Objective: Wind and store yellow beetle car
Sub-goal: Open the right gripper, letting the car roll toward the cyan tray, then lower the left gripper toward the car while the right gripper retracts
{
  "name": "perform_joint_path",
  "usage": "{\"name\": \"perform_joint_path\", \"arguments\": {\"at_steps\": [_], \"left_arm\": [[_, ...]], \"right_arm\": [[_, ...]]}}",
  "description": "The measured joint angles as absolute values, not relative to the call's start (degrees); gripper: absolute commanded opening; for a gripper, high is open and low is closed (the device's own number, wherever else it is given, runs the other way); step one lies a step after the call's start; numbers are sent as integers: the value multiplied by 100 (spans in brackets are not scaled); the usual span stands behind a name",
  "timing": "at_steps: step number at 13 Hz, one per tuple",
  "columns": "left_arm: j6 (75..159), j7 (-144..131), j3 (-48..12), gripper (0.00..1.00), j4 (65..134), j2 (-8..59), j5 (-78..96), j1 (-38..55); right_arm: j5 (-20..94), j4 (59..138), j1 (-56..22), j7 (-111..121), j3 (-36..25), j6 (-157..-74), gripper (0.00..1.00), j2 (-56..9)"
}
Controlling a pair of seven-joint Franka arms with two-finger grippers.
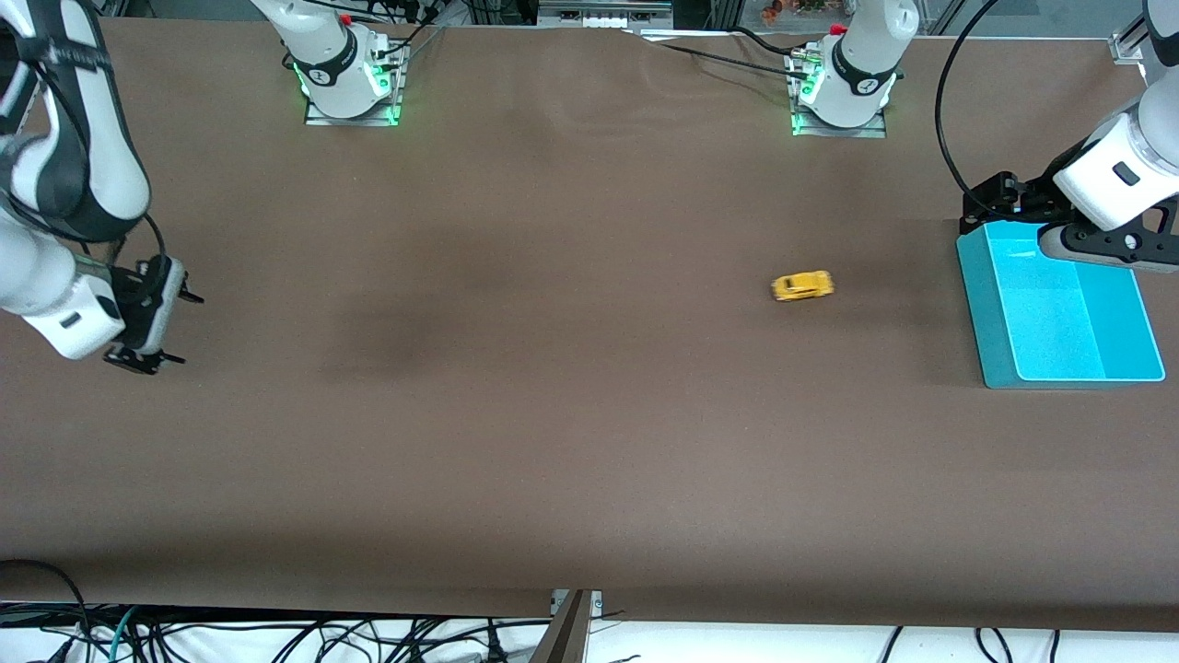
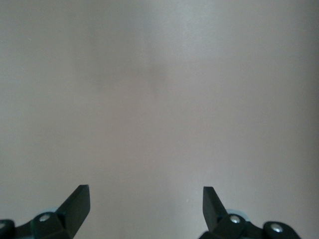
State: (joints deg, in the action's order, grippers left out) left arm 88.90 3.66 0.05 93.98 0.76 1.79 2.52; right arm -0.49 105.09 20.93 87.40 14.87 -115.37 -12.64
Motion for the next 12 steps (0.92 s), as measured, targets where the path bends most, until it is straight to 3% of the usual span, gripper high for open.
{"name": "perform_joint_path", "arguments": {"at_steps": [4,12], "left_arm": [[8890,366,5,100,9398,77,179,252],[8638,494,-35,100,9396,168,179,279]], "right_arm": [[-49,10516,2088,8106,1506,-11083,100,-702],[22,10519,1961,6258,1548,-10632,100,-167]]}}
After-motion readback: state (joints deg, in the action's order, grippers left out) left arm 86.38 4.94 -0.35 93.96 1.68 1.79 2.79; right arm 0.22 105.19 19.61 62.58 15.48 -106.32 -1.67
